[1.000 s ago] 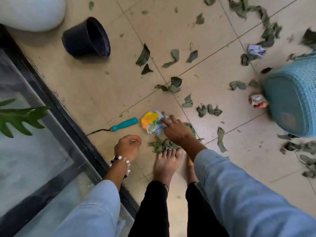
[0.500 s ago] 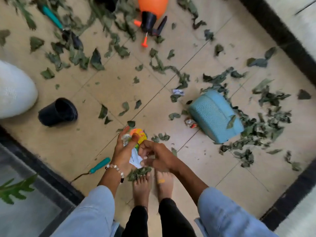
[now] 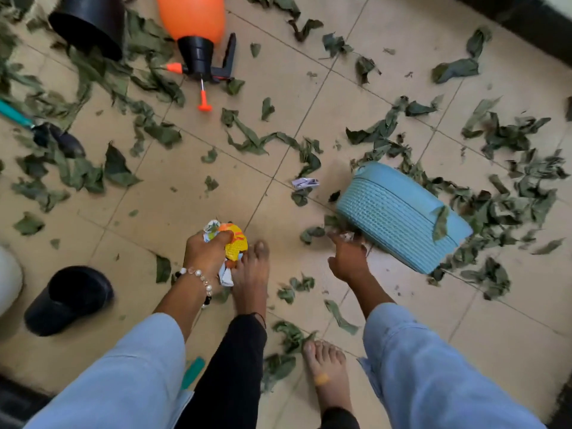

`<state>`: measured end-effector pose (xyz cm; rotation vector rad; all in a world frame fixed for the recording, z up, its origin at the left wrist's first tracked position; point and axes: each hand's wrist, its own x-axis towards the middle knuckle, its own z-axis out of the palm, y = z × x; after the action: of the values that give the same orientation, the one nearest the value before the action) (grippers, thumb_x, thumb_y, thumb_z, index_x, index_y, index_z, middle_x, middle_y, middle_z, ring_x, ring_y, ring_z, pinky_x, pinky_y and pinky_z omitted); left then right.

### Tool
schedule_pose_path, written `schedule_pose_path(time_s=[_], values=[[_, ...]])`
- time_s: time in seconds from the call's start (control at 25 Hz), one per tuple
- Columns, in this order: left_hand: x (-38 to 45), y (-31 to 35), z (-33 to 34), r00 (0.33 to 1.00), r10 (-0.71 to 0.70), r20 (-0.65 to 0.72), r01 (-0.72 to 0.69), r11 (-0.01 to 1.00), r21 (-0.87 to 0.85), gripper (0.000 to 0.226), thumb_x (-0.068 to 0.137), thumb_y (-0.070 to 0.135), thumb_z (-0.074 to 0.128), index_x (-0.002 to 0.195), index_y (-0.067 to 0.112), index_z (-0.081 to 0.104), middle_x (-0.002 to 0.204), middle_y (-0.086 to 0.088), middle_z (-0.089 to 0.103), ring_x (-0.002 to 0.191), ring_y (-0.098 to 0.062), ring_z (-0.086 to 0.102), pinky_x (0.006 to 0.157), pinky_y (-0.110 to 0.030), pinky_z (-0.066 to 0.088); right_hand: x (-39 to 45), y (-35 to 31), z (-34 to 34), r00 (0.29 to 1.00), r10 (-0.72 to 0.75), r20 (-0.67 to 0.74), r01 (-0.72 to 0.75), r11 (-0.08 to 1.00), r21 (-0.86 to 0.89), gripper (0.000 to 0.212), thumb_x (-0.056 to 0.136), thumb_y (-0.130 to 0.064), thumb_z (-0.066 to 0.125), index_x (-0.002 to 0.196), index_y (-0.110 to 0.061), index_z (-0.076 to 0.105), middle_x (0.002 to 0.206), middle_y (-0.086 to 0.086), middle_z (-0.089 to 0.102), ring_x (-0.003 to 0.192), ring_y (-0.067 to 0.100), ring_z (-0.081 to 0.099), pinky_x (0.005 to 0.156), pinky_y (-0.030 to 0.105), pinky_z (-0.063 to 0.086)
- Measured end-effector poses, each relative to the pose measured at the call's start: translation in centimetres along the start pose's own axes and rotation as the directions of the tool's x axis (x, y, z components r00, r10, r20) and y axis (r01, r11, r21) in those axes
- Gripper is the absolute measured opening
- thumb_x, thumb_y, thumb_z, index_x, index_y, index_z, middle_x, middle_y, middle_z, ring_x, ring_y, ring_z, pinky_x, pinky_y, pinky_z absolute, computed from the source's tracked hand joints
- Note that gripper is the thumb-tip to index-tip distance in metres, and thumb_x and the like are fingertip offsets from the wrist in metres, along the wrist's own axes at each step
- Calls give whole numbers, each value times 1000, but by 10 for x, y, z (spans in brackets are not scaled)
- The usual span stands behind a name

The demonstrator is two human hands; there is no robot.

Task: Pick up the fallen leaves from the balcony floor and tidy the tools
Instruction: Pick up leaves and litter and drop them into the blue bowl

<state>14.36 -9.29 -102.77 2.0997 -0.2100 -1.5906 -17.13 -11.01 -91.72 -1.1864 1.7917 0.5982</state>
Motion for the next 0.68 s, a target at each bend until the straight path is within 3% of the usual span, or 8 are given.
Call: schedule_pose_path(time_s=[0.08, 0.12, 0.16, 0.28, 0.36, 0.44, 0.56, 0.68], values=[[-1, 24, 7, 996, 9, 83, -9, 1000, 5, 37, 89, 28, 66, 125, 30, 55, 101, 4, 65, 88, -12, 62, 74, -38, 54, 21, -5, 12, 998, 49, -31, -51, 996, -72, 57, 90, -14, 54, 143, -17, 35, 147, 22, 35, 138, 42, 24, 112, 47, 23], [-51, 65, 17, 988, -81, 128, 102, 981, -167, 29, 92, 7, 59, 120, 15, 57, 96, -11, 64, 83, -27, 62, 69, -36, 53, 24, -9, 13, 992, 89, -84, -96, 992, -86, 46, 90, -10, 54, 135, -10, 45, 141, 24, 40, 133, 41, 32, 109, 43, 29], [-106, 123, 36, 985, -24, 171, 65, 970, -235, 29, 92, -6, 53, 117, 7, 57, 93, -21, 63, 81, -34, 62, 70, -40, 55, 23, -14, 12, 982, 117, -148, -129, 988, -79, 34, 90, -5, 54, 124, -5, 55, 134, 24, 46, 126, 39, 41, 102, 39, 36], [-126, 194, 33, 968, -90, 233, 88, 996, 18, 35, 92, -15, 45, 119, 4, 58, 106, -29, 63, 94, -48, 64, 79, -58, 53, 13, -37, -4, 957, 52, -287, -61, 998, -21, 24, 87, 6, 50, 106, -2, 62, 115, 19, 57, 103, 32, 56, 83, 36, 47], [-118, 201, 34, 972, -103, 213, 69, 985, 158, 39, 92, -17, 42, 122, 3, 57, 109, -27, 61, 91, -48, 64, 76, -54, 55, 14, -50, -16, 946, 88, -311, -55, 992, 114, 31, 87, 3, 53, 117, -7, 55, 121, 18, 54, 108, 33, 53, 83, 39, 49], [-116, 210, 36, 976, -99, 195, 59, 978, 201, 39, 93, -17, 42, 123, 2, 57, 107, -23, 60, 80, -38, 65, 64, -41, 59, 17, -55, -23, 944, 287, -165, -232, 929, 290, 48, 89, -12, 62, 132, -17, 42, 139, 18, 40, 126, 39, 40, 92, 48, 45], [-108, 220, 39, 982, -42, 185, -13, 957, 288, 35, 93, -14, 45, 121, 3, 59, 103, -19, 62, 74, -24, 63, 50, -25, 56, 16, -53, -15, 852, 522, 28, -493, 784, 379, 70, 88, -30, 67, 142, -30, 23, 156, 17, 6, 141, 46, 6, 98, 67, 32], [-103, 213, 42, 982, -16, 189, -50, 939, 339, 30, 94, -11, 47, 115, 5, 60, 88, -12, 65, 67, -22, 60, 43, -21, 50, 21, -39, 3, 764, 638, 94, -578, 612, 540, 77, 84, -38, 69, 142, -19, 22, 151, 29, 11, 140, 45, 11, 107, 59, 26]])
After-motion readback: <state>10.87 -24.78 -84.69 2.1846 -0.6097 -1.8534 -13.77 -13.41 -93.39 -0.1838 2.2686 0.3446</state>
